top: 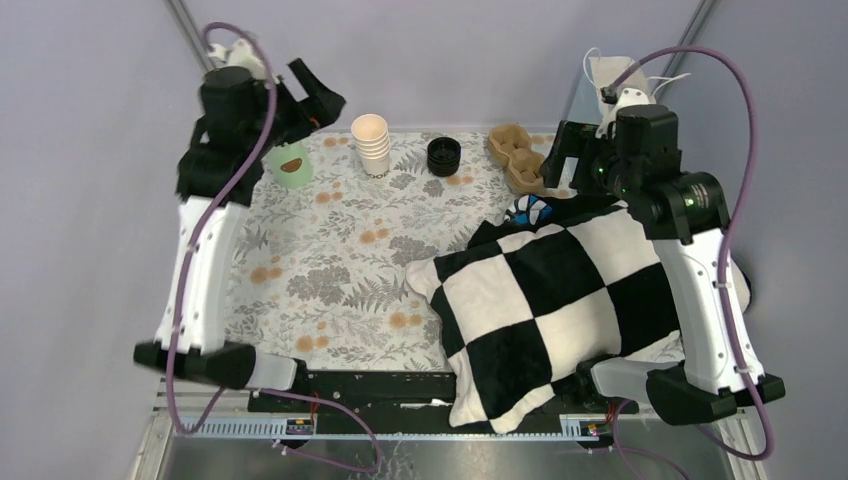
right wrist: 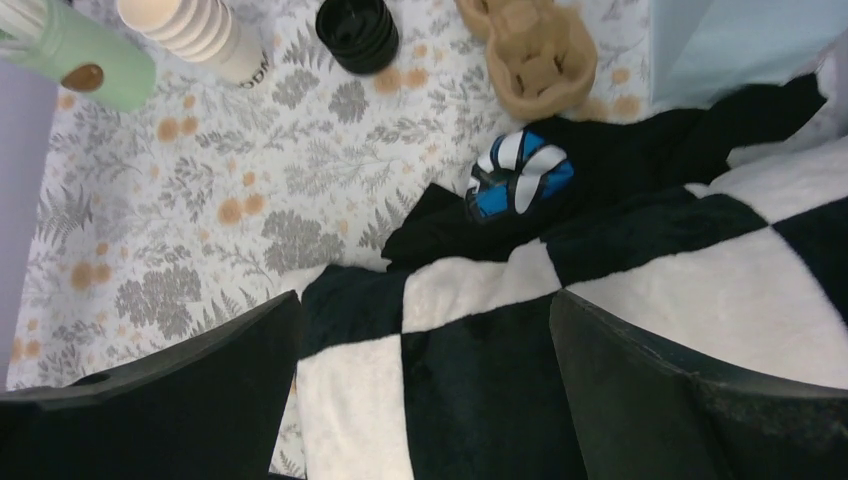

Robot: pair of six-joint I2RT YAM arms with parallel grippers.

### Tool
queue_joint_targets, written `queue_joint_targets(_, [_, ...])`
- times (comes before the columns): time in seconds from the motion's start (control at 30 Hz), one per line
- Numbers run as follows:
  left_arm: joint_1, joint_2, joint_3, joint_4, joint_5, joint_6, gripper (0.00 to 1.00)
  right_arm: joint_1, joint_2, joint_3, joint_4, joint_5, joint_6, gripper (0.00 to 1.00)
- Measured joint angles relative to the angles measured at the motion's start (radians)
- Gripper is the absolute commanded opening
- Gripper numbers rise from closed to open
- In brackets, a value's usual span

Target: Pack the takeout coffee

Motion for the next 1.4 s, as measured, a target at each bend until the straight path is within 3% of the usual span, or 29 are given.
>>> queue_joint_targets(0.27, [-0.010, 0.242, 0.001, -0.166, 0.079, -0.019, 0.99, 0.000, 0.037, -0.011, -0.050, -0.088, 0.024, 1.00])
queue_joint_targets(0.57, [-0.023, 0.384, 0.055, -0.155, 0.044, -0.024, 0.94, 0.000, 0.080, -0.022, -0.051, -0.144, 0.037, 1.00])
queue_joint_targets(0.83, [-0.023, 0.576, 0.145, -0.076, -0.076, -0.001, 0.62, 0.000, 0.095, -0.029, -0.057, -0.138, 0.020, 1.00])
queue_joint_targets(1.03, [-0.023, 0.794, 0.343, -0.055, -0.177, 0.028, 0.48, 0.000, 0.111, -0.029, -0.074, -0.092, 0.001, 1.00])
queue_joint_targets(1.4, [-0.033, 0.844, 0.364, -0.047, -0.327, 0.085, 0.45, 0.000, 0.130, -0.024, -0.089, -0.002, -0.034, 1.00])
